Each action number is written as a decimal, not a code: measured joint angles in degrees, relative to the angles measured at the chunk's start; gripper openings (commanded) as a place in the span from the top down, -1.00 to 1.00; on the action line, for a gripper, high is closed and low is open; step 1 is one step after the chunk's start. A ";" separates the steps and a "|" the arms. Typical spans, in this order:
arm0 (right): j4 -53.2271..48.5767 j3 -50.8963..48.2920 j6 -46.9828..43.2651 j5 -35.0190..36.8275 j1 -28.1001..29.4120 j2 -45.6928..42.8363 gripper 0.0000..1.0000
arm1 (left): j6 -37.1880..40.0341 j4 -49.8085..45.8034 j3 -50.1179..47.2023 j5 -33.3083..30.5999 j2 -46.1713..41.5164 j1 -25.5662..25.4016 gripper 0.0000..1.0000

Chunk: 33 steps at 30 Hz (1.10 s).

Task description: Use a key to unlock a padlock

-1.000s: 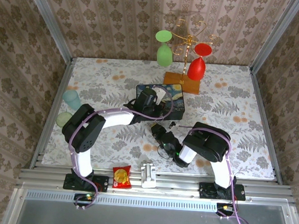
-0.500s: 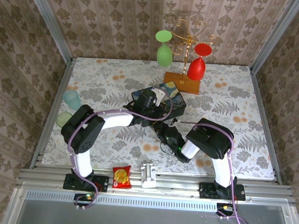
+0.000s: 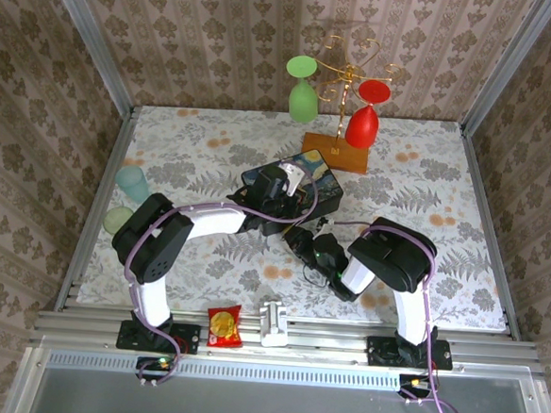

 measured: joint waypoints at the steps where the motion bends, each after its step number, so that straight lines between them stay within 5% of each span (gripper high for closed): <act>1: -0.57 0.28 -0.04 0.02 0.00 -0.04 1.00 | 0.02 0.00 0.00 -0.20 0.00 0.02 1.00; 15: -3.93 0.13 2.54 -1.44 -4.15 -1.75 1.00 | 0.04 3.65 -1.31 -0.83 0.50 -0.50 1.00; 33: -3.58 -4.94 -7.34 -8.15 -13.29 -9.44 1.00 | 1.05 5.18 -2.25 -1.16 0.55 -1.18 1.00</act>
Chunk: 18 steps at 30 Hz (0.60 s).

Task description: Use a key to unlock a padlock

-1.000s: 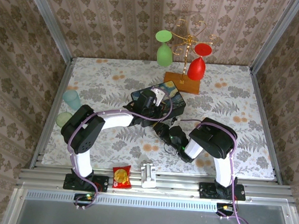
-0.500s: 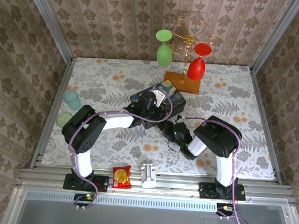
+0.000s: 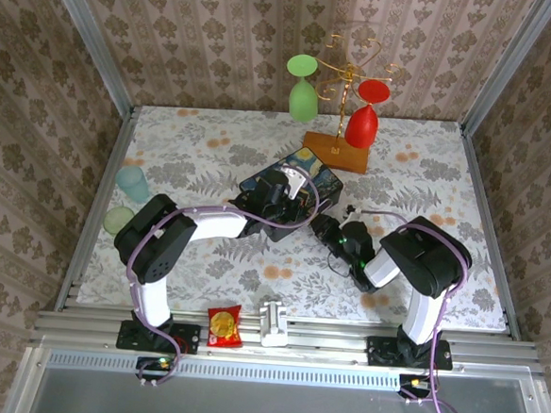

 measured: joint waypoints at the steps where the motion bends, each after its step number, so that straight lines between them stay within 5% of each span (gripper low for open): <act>1: -0.31 0.09 0.00 -0.02 0.00 0.00 1.00 | 0.11 0.02 0.00 -0.04 0.02 0.04 1.00; 9: -5.16 0.02 -2.19 -3.06 -4.50 -2.36 1.00 | 0.28 1.18 -0.85 -0.07 -0.24 0.07 1.00; 18: -58.45 18.51 -24.44 -15.93 -8.92 -17.99 1.00 | 0.55 -5.31 0.46 0.20 -2.16 0.55 1.00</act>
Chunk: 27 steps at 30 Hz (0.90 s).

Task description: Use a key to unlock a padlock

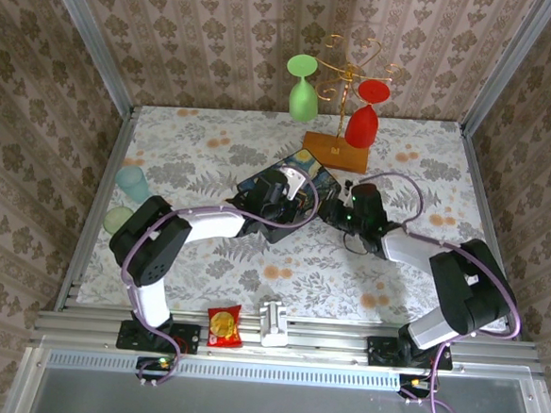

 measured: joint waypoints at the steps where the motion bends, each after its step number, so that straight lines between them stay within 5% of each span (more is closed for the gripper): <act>1: -4.50 1.73 -2.01 -1.66 -0.31 -0.02 1.00 | 0.07 -0.66 0.17 0.00 -0.17 0.11 1.00; 8: -26.51 2.10 -11.39 -13.44 -6.10 0.04 1.00 | 0.61 -6.49 1.11 0.11 -1.88 2.47 1.00; 15: -29.53 2.08 -13.05 -24.83 -10.71 0.44 1.00 | 1.33 -11.08 1.90 -1.55 -3.32 3.96 0.93; 19: -32.83 2.47 -14.58 -25.55 -13.90 2.43 0.98 | 2.01 -13.07 1.77 -3.02 -4.31 3.93 0.68; 24: -37.11 4.04 -16.85 -24.63 -15.19 7.37 0.98 | 2.32 -13.97 0.17 -3.54 -6.14 3.98 0.64; 27: -39.43 4.15 -17.59 -23.28 -15.87 7.85 0.79 | 2.32 -14.10 -0.61 -3.52 -6.88 4.02 0.62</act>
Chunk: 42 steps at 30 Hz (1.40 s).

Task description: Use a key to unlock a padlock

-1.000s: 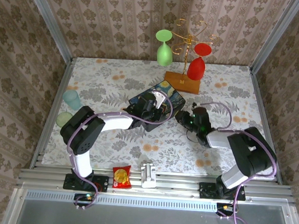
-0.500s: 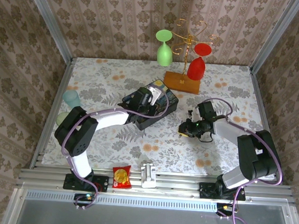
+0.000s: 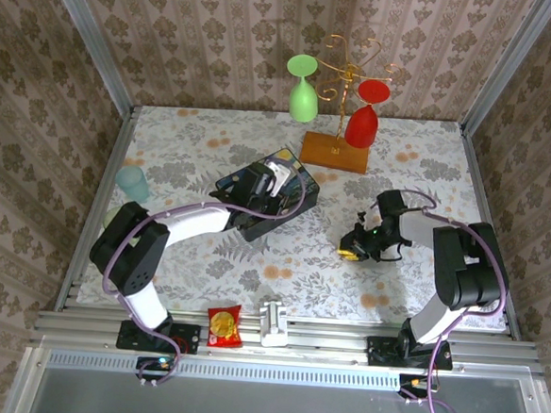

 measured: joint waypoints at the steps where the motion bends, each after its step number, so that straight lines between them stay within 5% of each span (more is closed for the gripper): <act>1: -1.14 0.28 -0.46 1.07 -0.31 0.00 0.69 | 0.00 0.00 -0.20 0.02 -0.22 0.02 0.60; 8: -6.32 2.38 -2.19 7.43 -0.81 0.00 0.34 | 0.00 -0.04 -1.70 0.50 -1.70 0.11 0.50; 13: -10.19 5.22 -3.13 14.25 -0.83 -0.33 0.32 | 0.04 -1.42 -1.73 0.59 -2.51 0.11 0.37; 18: -10.32 5.88 -3.65 16.09 -1.09 -0.44 0.32 | 0.17 -5.97 -2.45 -0.42 -5.49 0.07 -0.23; 22: -10.45 7.10 -4.07 18.23 -1.09 -0.26 0.32 | -0.09 -12.57 -2.49 -5.18 -9.22 -1.05 -1.00; 33: -10.40 9.38 -4.22 28.79 -1.09 -9.60 0.26 | -8.55 -24.39 -8.50 -20.92 -17.92 -8.61 -1.00; 42: -6.86 11.08 -4.00 32.68 -2.27 -12.57 0.19 | -12.15 -24.17 -13.33 -25.40 -15.45 -1.29 -1.00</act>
